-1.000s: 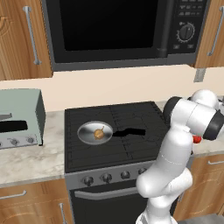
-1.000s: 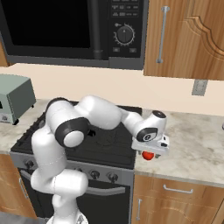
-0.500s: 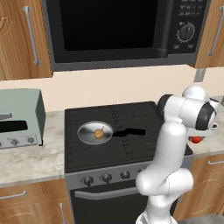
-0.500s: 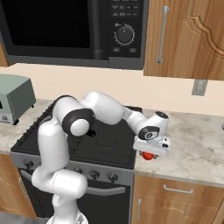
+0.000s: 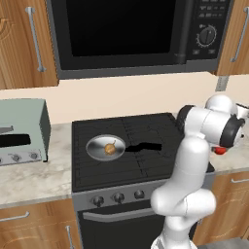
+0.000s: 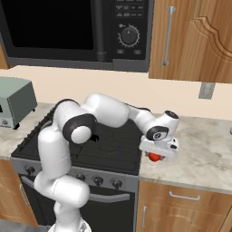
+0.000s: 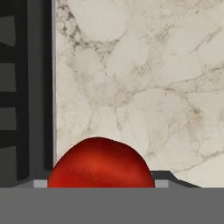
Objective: Place the pan on the front left burner on the stove. Then place the tomato and the onion in the pan and turn on the front left burner.
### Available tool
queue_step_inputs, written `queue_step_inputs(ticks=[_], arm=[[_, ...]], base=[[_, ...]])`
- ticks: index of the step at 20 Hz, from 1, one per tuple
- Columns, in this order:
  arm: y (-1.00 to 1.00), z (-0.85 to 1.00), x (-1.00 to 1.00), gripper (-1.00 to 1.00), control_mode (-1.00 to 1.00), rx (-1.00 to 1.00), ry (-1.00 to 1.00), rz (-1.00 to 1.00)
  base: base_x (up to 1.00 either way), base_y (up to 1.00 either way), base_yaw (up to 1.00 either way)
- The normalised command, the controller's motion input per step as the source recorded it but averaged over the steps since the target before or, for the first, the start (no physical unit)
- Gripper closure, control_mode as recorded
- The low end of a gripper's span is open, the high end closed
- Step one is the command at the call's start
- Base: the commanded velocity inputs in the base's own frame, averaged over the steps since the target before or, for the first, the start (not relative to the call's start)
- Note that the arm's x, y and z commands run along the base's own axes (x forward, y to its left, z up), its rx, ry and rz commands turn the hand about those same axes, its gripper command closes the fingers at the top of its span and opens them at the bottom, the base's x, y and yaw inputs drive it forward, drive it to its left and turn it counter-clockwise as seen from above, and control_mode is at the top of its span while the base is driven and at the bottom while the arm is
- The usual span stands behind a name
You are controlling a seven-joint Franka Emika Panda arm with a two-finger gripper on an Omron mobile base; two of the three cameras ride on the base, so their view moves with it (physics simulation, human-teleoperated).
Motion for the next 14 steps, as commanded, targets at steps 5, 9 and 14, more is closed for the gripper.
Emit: queue_step_inputs(ticks=[5,9,14], arm=[[0.32,0.37,-0.07,1.00,-1.00,-0.04,-0.12,0.00],[0.44,0.47,0.00,1.00,-1.00,-0.06,-0.12,0.00],[0.44,0.43,0.00,1.00,-1.00,-0.05,-0.07,0.00]], base=[[0.00,0.00,0.00],[0.00,0.00,0.00],[0.00,0.00,0.00]])
